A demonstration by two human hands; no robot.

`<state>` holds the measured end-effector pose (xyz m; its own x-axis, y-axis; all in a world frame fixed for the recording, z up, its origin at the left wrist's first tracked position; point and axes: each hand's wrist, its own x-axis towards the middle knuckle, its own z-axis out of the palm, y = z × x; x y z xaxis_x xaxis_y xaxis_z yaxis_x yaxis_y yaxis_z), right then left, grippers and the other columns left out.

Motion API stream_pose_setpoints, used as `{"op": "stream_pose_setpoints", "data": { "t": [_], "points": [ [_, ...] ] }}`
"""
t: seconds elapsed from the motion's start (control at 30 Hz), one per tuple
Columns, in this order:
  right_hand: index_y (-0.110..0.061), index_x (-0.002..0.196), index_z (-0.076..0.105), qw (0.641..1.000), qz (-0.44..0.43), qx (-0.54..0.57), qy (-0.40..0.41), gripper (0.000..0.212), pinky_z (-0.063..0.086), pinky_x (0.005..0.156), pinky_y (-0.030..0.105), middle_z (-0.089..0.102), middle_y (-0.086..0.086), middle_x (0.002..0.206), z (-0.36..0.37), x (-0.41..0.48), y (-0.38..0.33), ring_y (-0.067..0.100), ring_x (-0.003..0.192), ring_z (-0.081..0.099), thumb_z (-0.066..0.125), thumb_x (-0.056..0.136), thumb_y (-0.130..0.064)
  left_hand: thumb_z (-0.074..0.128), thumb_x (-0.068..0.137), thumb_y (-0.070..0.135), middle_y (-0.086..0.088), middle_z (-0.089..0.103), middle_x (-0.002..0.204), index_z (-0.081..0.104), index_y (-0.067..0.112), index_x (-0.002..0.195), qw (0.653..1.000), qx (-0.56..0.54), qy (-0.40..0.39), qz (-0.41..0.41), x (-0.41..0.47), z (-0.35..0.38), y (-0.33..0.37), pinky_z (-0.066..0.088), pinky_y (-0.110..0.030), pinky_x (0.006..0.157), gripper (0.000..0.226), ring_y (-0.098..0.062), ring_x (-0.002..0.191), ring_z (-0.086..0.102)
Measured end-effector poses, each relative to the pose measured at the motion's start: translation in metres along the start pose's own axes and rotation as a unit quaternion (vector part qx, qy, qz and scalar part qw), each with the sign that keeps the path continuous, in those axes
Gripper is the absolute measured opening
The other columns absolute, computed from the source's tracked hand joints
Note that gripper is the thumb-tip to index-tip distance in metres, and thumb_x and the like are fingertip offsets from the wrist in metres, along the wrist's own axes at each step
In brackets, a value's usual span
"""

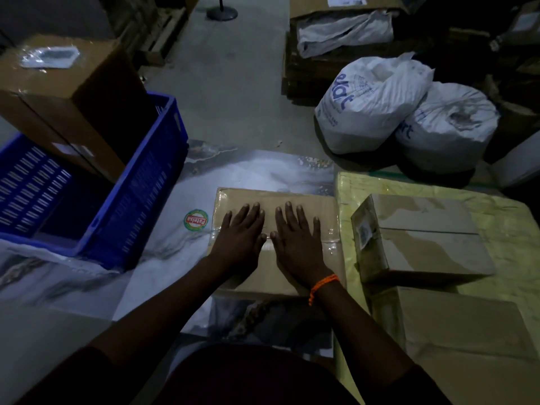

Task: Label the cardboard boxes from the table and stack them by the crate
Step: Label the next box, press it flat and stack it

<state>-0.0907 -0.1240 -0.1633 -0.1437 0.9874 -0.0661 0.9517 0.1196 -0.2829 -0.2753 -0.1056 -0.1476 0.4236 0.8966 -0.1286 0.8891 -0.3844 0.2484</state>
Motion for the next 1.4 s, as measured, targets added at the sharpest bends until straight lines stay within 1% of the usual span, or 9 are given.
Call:
{"op": "stream_pose_setpoints", "data": {
  "t": [0.3,0.57,0.7,0.8,0.9,1.07,1.17,1.27,1.4],
  "points": [
    [-0.028,0.165,0.018,0.998,-0.028,-0.046,0.03,0.071,-0.001,0.124,0.054,0.006,0.001,0.173,0.007,-0.044,0.025,0.025,0.16,0.004,0.014,0.104,-0.065,0.016,0.103,0.061,-0.011,0.019,0.168,0.027,0.013,0.16,0.997,0.053,0.056,0.022,-0.046,0.017,-0.013,0.006,-0.056,0.123,0.075,-0.029,0.155,0.016],
    [-0.025,0.166,0.008,0.998,-0.018,-0.058,0.018,0.078,0.001,0.125,0.06,-0.005,0.006,0.174,0.008,-0.057,0.03,0.026,0.16,-0.005,0.014,0.103,-0.07,0.017,0.103,0.064,-0.008,0.018,0.168,0.029,0.017,0.16,0.996,0.052,0.067,0.016,-0.05,0.021,-0.014,0.009,-0.059,0.123,0.075,-0.026,0.156,0.014],
    [-0.02,0.166,0.01,0.992,0.084,0.019,0.093,0.086,-0.004,0.126,0.052,-0.004,0.011,0.173,-0.003,-0.062,0.025,0.026,0.16,-0.005,0.032,0.1,-0.07,0.027,0.102,0.059,-0.008,0.019,0.168,0.031,0.016,0.158,0.993,0.012,0.095,-0.07,-0.05,0.021,-0.014,0.01,-0.06,0.122,0.071,-0.026,0.156,0.012],
    [-0.016,0.165,0.014,0.951,0.248,0.156,0.096,0.098,0.015,0.125,0.052,0.008,0.014,0.172,-0.013,-0.057,0.033,0.031,0.157,0.011,0.051,0.093,-0.071,0.029,0.101,0.06,-0.006,0.007,0.17,0.022,0.017,0.161,0.986,-0.056,0.107,-0.112,-0.048,0.021,-0.015,0.015,-0.052,0.123,0.075,-0.022,0.157,0.0],
    [-0.014,0.151,0.042,0.89,0.323,0.313,0.073,0.105,0.049,0.106,0.05,0.056,0.015,0.146,-0.024,-0.045,0.048,0.036,0.131,0.056,0.06,0.071,-0.08,0.042,0.102,0.055,-0.002,0.001,0.171,0.019,0.016,0.162,0.977,-0.131,0.119,-0.122,-0.045,0.018,-0.012,0.017,-0.035,0.119,0.075,-0.015,0.156,-0.008],
    [-0.015,0.131,0.056,0.9,0.301,0.311,0.059,0.071,0.055,0.094,0.045,0.069,0.008,0.123,-0.054,-0.024,0.065,0.029,0.112,0.066,0.085,0.076,-0.051,0.045,0.094,0.057,-0.007,0.006,0.168,0.026,0.012,0.159,0.958,-0.211,0.167,-0.102,-0.029,0.018,0.006,0.011,-0.04,0.124,0.082,-0.021,0.156,-0.003],
    [-0.014,0.128,0.059,0.919,0.276,0.276,0.055,0.085,0.056,0.093,0.044,0.07,0.009,0.122,-0.077,-0.001,0.072,0.03,0.112,0.067,0.09,0.062,-0.057,0.044,0.088,0.064,-0.008,0.003,0.168,0.021,0.014,0.16,0.947,-0.255,0.169,-0.096,-0.022,0.02,0.013,0.006,-0.04,0.124,0.09,-0.026,0.155,-0.005],
    [-0.012,0.133,0.057,0.95,0.212,0.223,0.052,0.084,0.052,0.092,0.042,0.067,0.013,0.128,-0.108,0.02,0.056,0.034,0.117,0.063,0.095,0.065,-0.041,0.038,0.087,0.075,-0.005,-0.009,0.168,0.008,0.02,0.161,0.953,-0.247,0.144,-0.102,-0.024,0.025,0.003,0.003,-0.049,0.125,0.098,-0.025,0.155,-0.014],
    [-0.018,0.145,0.05,0.983,0.099,0.143,0.051,0.09,0.045,0.093,0.036,0.062,0.01,0.14,-0.143,0.042,0.011,0.033,0.125,0.059,0.093,0.069,-0.038,0.021,0.072,0.093,0.009,-0.039,0.159,-0.02,0.034,0.156,0.952,-0.251,0.049,-0.167,-0.038,0.012,-0.013,-0.007,-0.059,0.121,0.111,-0.015,0.148,-0.034]
  ]
}}
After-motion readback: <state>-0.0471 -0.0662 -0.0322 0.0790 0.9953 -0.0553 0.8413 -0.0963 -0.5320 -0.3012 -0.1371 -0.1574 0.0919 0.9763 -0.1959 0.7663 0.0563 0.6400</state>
